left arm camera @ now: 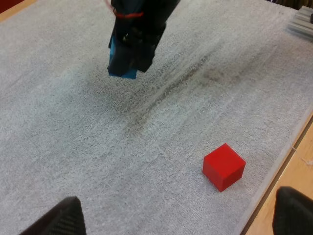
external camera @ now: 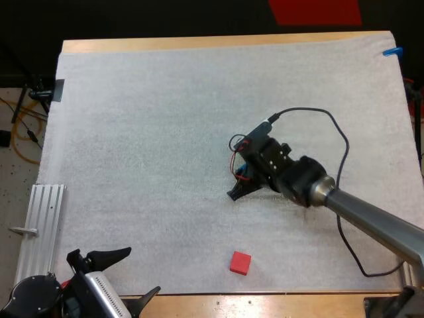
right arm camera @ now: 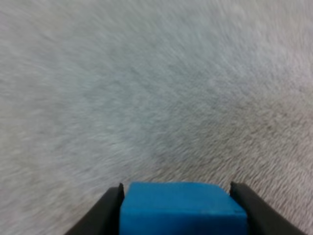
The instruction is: Stack red cube on blue cube
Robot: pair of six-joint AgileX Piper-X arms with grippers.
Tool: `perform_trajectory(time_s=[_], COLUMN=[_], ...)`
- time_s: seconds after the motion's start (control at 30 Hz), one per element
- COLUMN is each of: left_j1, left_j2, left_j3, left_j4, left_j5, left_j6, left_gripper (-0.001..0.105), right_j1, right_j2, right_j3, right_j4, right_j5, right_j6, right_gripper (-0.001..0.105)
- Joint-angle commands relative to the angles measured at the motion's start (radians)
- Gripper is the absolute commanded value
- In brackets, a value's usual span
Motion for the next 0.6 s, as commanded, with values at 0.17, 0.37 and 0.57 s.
perform_trajectory(time_s=[0.17,0.37,0.57], left_j1=[-0.002,-0.002,-0.002], left_j2=[0.001,0.001,0.001], left_j3=[-0.004,-0.004,-0.004], left_j4=[0.001,0.001,0.001], left_j5=[-0.009,-0.009,-0.009], left_j6=[-0.009,-0.009,-0.009], left_gripper=[0.075,0.075,0.075], right_j1=[-0.056,-0.061,-0.056], right_j2=[0.12,0.161,0.124], right_j3=[-0.103,-0.145,-0.197], right_j4=[-0.011,-0.011,0.029], right_j5=[-0.01,-0.01,-0.01], right_j6=[-0.059,-0.064,-0.054], right_gripper=[0.044,0.06,0.059])
